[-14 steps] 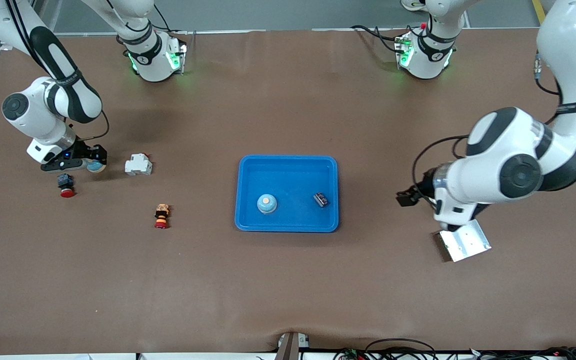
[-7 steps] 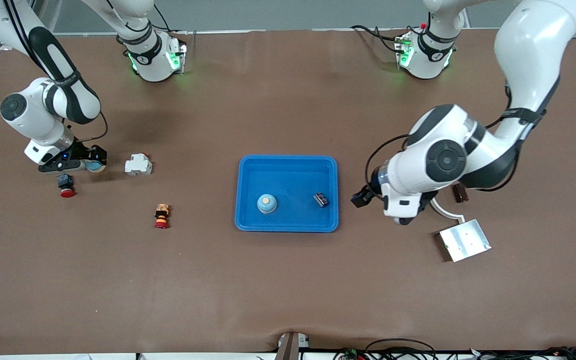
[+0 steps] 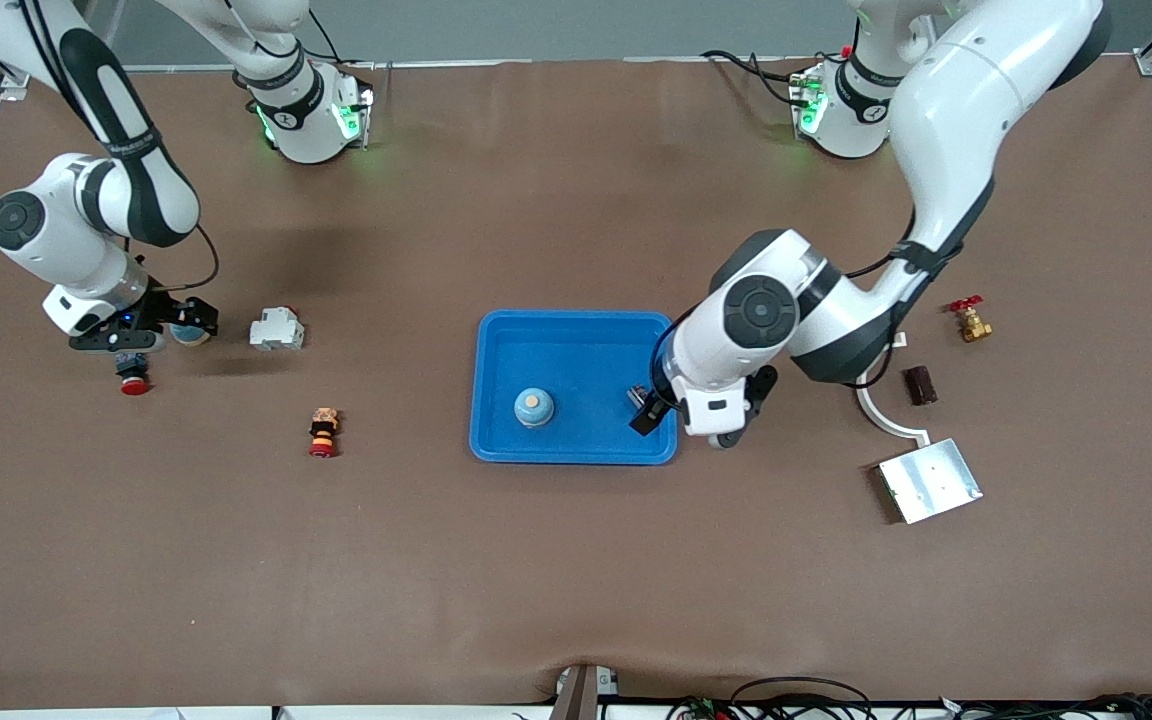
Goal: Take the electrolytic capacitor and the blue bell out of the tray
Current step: 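Return the left gripper to the tray capacitor while the right gripper reaches the bell, then grasp the second capacitor with the left gripper while the right gripper grasps the bell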
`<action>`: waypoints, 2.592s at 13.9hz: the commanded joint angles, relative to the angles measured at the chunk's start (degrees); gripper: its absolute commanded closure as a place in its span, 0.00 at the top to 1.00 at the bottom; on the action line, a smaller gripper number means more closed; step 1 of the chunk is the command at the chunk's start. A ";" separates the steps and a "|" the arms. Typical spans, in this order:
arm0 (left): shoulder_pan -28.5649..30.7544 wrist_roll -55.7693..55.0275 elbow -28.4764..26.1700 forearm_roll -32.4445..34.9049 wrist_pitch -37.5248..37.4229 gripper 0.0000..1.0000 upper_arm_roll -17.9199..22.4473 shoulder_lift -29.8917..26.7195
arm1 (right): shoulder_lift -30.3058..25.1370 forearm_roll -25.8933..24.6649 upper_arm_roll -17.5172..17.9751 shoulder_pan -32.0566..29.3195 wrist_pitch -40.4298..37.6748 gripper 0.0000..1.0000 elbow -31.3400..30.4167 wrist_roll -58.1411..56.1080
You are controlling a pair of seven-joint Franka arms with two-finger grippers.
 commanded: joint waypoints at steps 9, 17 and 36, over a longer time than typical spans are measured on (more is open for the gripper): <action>-9.41 -0.27 1.81 -0.79 5.54 1.00 9.98 5.09 | -4.48 -0.40 -0.03 22.34 -11.15 1.00 3.98 37.66; -10.21 -0.10 2.60 -0.70 9.50 1.00 11.22 7.81 | -1.23 4.86 -0.03 35.98 -15.30 1.00 14.27 58.78; -12.14 -0.80 2.60 -0.88 11.26 1.00 12.89 9.13 | 15.56 5.93 -0.11 53.57 -14.94 1.00 34.40 90.42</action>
